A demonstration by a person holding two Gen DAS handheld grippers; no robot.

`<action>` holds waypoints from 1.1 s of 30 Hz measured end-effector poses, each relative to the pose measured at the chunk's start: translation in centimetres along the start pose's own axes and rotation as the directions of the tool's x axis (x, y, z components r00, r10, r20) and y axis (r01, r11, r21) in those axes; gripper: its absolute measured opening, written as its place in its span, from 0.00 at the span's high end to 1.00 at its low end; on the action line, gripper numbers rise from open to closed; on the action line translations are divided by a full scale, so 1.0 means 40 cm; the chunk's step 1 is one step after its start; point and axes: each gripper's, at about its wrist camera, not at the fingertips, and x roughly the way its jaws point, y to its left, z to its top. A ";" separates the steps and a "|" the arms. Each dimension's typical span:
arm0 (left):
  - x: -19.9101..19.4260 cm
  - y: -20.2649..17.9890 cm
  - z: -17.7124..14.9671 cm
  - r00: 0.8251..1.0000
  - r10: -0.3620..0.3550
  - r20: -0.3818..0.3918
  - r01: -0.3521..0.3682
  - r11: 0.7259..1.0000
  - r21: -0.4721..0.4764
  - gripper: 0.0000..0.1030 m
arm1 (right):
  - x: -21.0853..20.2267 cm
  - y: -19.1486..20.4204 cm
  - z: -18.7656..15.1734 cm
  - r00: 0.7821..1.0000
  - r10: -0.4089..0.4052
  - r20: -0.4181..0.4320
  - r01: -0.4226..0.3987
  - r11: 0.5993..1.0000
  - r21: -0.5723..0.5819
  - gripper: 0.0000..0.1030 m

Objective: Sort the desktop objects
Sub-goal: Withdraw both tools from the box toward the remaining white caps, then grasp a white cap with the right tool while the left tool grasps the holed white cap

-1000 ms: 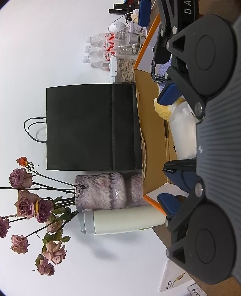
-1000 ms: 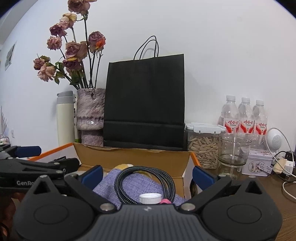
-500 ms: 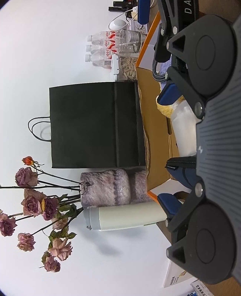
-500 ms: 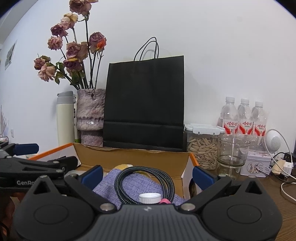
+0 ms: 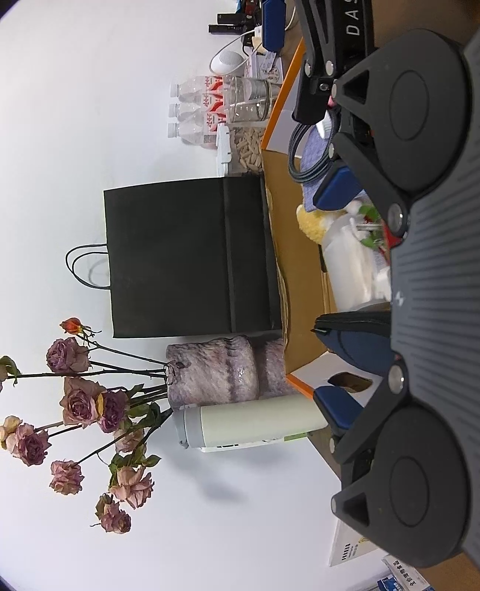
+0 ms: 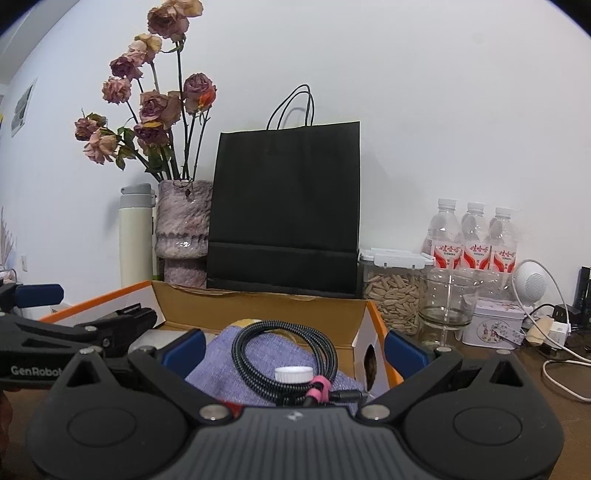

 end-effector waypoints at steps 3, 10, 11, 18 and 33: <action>-0.023 -0.002 -0.003 1.000 0.000 -0.004 0.000 1.000 -0.001 0.00 | -0.022 0.004 -0.003 1.000 0.002 -0.003 -0.002 1.000 -0.003 0.00; -0.071 -0.001 -0.016 0.998 -0.017 -0.060 0.016 1.000 -0.014 0.00 | -0.084 0.022 -0.014 1.000 0.012 -0.009 -0.012 1.000 -0.017 0.00; -0.079 -0.001 -0.018 0.998 -0.019 -0.067 0.018 1.000 -0.017 0.00 | -0.092 0.024 -0.015 1.000 0.013 -0.009 -0.013 1.000 -0.019 0.00; -0.128 0.002 -0.031 0.993 -0.028 -0.113 0.025 0.999 -0.032 0.00 | -0.147 0.043 -0.024 0.999 0.028 -0.031 -0.029 0.999 -0.030 0.00; -0.133 0.025 -0.063 0.946 -0.072 -0.317 0.042 0.994 -0.100 0.00 | -0.138 0.049 -0.054 0.958 0.074 -0.276 -0.068 0.997 0.032 0.00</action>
